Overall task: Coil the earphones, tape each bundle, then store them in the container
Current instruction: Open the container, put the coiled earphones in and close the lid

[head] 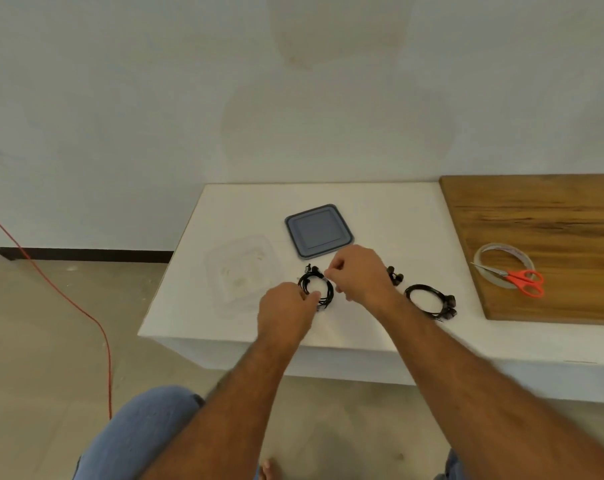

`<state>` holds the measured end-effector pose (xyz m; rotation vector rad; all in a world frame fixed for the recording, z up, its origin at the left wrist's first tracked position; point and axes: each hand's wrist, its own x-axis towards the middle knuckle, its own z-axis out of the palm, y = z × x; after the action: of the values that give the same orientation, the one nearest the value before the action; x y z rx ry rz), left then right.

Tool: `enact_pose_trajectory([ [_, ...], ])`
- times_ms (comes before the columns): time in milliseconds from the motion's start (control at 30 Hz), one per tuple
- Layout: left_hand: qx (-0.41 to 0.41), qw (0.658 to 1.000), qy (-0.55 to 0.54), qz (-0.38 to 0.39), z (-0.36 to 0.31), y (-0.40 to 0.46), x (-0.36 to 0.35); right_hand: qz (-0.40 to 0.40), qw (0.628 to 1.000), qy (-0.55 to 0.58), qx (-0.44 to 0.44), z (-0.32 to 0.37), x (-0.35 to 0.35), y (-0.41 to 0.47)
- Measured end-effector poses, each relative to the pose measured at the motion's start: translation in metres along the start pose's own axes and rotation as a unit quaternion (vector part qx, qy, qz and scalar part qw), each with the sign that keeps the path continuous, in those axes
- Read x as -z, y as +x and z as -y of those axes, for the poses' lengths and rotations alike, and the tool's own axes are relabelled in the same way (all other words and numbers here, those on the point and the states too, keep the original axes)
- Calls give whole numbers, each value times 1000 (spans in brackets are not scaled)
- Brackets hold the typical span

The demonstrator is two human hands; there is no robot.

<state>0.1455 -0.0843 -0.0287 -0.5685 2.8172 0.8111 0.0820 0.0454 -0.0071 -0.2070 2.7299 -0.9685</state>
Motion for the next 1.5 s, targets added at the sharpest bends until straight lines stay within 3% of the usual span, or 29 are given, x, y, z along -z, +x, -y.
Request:
enact_pose_trajectory([
  [100,39,999,12,13,4,2,-11,15,995,-103,-2,6,-15,11],
  [267,65,998,0,8,21,12,-10,8,984,-177,-25,10,-33,18],
  [600,78,993,-80,43,15,10,-5,-11,978,-206,-40,14,-35,14],
  [900,115,955,-252,105,11,2,17,-66,973,-220,27,29,-10,-6],
  [1267,61,929,-365,14,57,18,113,-88,970,-208,92,117,-6,0],
  [1500,73,955,-286,-33,87,46,130,-17,968,-238,72,150,-53,39],
])
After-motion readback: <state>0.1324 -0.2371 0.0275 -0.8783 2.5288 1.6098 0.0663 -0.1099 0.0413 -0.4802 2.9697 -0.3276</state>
